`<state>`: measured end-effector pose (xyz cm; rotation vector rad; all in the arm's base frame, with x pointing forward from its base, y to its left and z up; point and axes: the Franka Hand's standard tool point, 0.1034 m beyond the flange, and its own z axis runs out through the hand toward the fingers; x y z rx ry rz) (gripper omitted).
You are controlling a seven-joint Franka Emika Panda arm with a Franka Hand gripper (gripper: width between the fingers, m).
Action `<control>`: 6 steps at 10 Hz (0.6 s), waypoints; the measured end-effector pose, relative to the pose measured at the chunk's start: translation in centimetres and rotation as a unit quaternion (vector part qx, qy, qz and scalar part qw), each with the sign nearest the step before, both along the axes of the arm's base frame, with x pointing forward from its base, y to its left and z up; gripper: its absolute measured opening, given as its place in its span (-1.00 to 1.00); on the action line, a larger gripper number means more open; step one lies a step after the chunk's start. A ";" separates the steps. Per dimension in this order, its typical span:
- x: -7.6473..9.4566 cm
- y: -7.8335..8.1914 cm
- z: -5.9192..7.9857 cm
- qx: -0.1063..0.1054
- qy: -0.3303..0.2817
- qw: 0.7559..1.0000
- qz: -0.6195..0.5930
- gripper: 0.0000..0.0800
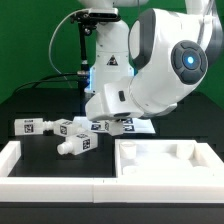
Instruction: Assemble one leg
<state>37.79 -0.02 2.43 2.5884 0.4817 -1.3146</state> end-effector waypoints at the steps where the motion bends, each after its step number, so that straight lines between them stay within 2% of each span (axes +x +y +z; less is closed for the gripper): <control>1: 0.3 0.1 0.2 0.003 -0.008 1.000 0.001 -0.96; 2: 1.0 0.7 1.6 -0.004 -0.005 1.000 -0.008 -0.96; 3: 2.6 1.2 2.5 -0.005 -0.028 0.999 -0.018 -0.99; 4: 3.0 1.0 2.4 -0.006 -0.063 0.998 -0.032 -1.00; 6: 2.5 0.8 2.3 -0.007 -0.055 0.998 -0.030 -1.00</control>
Offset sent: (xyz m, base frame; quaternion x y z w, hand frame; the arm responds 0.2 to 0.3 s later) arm 0.0118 0.0000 0.0215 0.0508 0.1228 0.1381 0.9815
